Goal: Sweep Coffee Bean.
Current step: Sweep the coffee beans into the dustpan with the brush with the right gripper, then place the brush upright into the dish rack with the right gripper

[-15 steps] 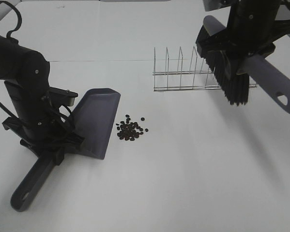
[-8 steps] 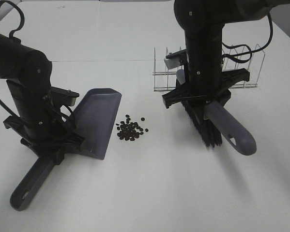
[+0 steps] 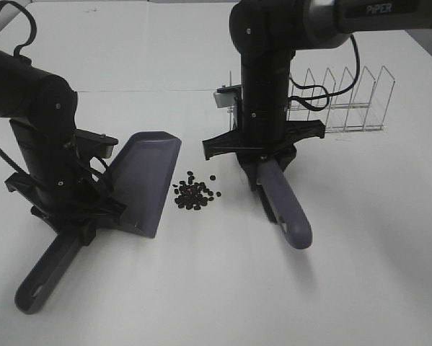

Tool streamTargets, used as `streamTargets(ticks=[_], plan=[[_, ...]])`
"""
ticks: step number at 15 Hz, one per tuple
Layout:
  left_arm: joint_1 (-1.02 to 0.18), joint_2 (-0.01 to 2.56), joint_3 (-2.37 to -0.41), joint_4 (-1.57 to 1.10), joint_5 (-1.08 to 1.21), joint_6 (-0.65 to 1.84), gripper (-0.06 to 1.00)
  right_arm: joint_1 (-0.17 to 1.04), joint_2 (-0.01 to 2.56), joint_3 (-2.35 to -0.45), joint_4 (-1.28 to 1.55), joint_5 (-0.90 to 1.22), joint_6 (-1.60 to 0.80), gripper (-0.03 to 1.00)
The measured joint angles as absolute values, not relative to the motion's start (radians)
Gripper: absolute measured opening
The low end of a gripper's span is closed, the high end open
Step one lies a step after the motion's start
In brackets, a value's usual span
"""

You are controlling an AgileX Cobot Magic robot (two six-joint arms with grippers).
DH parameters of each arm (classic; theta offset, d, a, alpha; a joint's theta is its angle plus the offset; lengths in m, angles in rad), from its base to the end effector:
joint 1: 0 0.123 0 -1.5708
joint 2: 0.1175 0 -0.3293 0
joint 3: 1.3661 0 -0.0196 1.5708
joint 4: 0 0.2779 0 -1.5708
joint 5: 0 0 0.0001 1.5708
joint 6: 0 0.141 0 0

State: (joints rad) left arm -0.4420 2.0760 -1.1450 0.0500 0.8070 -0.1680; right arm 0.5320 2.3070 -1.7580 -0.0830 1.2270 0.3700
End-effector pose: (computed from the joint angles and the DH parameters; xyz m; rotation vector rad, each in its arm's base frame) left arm 0.3458 -0.1580 0.0554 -0.4747 -3.0376 -0.0879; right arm 0.4272 0.2387 0.0935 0.2976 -3.0488 0.1844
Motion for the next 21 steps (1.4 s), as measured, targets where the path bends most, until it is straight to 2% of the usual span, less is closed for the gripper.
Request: streamTargets(ticks=[6,12,16,21], plan=[[-0.442,2.076,-1.145,0.048,0.807,-0.160,0.34,0.552,2.423,-1.914,0.208,1.230,0.343,0.30],[-0.442,2.078,-1.146,0.047,0.807,-0.157,0.34,0.554,2.449,-1.952,0.643,1.058,0.213,0.30],[-0.442,2.078,-1.146,0.046,0.807,-0.154,0.34,0.554,2.442,-1.952,0.634,1.088,0.190,0.30],[-0.442,2.078,-1.146,0.046,0.807,-0.153,0.34,0.554,2.327,-1.952,0.351,1.204,0.194,0.30]])
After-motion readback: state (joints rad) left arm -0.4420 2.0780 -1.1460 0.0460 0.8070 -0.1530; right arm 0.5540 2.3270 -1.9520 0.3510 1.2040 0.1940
